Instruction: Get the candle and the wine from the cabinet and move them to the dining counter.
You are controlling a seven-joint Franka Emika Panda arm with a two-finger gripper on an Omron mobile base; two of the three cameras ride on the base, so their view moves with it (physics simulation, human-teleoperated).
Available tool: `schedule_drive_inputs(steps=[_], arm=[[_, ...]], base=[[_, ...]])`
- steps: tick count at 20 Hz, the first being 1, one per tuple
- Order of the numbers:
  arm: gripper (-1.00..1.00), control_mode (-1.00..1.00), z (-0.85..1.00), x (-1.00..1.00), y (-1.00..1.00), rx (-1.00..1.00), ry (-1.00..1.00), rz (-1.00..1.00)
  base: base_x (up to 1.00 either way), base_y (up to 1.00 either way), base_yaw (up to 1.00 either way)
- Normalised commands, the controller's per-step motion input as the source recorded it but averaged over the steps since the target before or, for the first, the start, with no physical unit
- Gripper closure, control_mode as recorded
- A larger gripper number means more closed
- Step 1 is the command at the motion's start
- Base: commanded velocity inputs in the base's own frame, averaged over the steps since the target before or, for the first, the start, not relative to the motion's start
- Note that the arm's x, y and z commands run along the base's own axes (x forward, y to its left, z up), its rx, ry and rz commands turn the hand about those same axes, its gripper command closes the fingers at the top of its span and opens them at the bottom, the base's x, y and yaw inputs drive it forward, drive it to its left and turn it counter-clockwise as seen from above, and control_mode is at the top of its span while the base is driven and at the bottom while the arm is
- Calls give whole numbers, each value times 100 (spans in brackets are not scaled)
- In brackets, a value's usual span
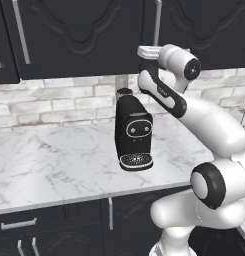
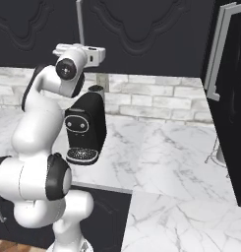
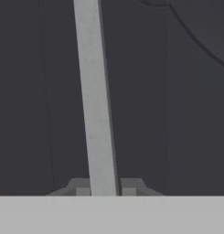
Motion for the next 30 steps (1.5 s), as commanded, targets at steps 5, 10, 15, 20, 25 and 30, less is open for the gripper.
schedule_drive_inputs(steps=[5,10,15,20,25,30], arm=[[100,-100,0,-47,-32,0,0,0],[100,-100,0,-64,-49,0,0,0],[100,-100,0,-71,-55,0,0,0],[100,-100,0,-81,-60,0,0,-2],[100,-100,0,-75,-61,0,0,-2],[100,-100,0,-60,-45,0,0,-6]], base=[[0,0,0],[0,0,0],[0,0,0],[0,0,0],[0,0,0],[0,0,0]])
